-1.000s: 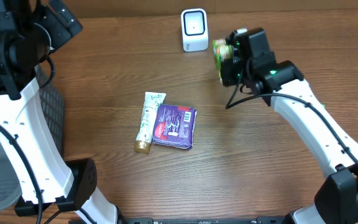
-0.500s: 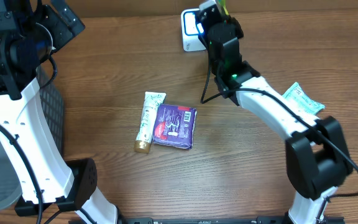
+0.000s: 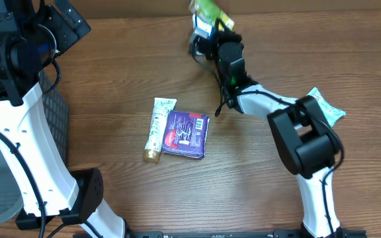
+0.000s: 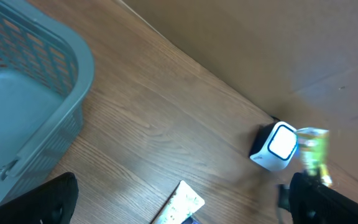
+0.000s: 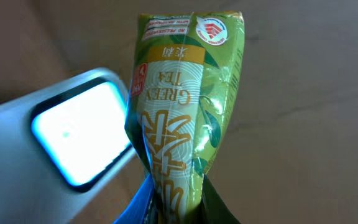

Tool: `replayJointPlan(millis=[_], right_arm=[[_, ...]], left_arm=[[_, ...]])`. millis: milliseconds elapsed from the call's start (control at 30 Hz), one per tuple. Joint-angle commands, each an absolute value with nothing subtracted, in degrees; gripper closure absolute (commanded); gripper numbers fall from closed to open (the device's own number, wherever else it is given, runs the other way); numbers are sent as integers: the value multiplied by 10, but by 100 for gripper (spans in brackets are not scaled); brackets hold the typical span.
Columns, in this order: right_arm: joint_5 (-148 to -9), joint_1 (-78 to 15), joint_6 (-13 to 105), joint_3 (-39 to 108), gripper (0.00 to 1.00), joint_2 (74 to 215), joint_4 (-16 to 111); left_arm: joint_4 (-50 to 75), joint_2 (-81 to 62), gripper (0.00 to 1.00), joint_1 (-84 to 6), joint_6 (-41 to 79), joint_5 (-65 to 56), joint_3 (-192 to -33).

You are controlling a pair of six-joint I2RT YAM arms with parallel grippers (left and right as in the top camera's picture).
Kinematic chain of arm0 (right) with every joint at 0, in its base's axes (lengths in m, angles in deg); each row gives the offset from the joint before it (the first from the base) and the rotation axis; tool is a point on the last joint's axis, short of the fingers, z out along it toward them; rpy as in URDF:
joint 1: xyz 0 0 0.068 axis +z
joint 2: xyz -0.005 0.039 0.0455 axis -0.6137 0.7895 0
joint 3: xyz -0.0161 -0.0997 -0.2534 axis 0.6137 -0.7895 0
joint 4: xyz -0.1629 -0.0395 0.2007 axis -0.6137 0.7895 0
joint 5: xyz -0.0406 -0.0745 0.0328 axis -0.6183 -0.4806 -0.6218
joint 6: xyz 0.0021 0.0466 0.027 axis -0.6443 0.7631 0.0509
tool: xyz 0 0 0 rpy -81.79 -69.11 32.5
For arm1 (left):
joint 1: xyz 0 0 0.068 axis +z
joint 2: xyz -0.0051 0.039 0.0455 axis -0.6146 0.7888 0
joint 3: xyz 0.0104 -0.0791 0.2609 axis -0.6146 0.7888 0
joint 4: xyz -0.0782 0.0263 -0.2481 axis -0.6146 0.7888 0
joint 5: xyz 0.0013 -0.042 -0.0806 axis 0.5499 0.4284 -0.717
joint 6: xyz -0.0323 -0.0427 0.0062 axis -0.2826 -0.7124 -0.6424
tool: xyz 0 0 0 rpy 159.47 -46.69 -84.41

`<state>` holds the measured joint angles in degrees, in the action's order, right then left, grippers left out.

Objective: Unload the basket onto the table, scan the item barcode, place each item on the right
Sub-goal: 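Hold the green-tea pouch in front of the white scanner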

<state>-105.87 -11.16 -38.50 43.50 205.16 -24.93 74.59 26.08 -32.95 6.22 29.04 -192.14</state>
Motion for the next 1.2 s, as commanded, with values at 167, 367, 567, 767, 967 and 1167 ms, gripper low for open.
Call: replayJointPlan(millis=[167,367,567,767,967,1167], right_arm=[[-1028,-133,-430,456,96,2073,-269],[-1025,-140,-429,456,96,2074,-267],[-1016,-144,-427,456,96,2074,-250],[-1021,-144,-399,456,96,2074,-230],[-1051,-137,-395,456,95,2074,-311],[-1051,-130,-394,456,90,2064,-308]], left_arm=[[746,259,0,-329,55,289,-1922],[746,259,0,-329,55,289,-1922],[746,259,0,-329,56,289,-1922],[746,259,0,-329,55,289,-1922],[746,259,1,-330,55,289,-1922],[746,259,0,-330,56,289,-1922]])
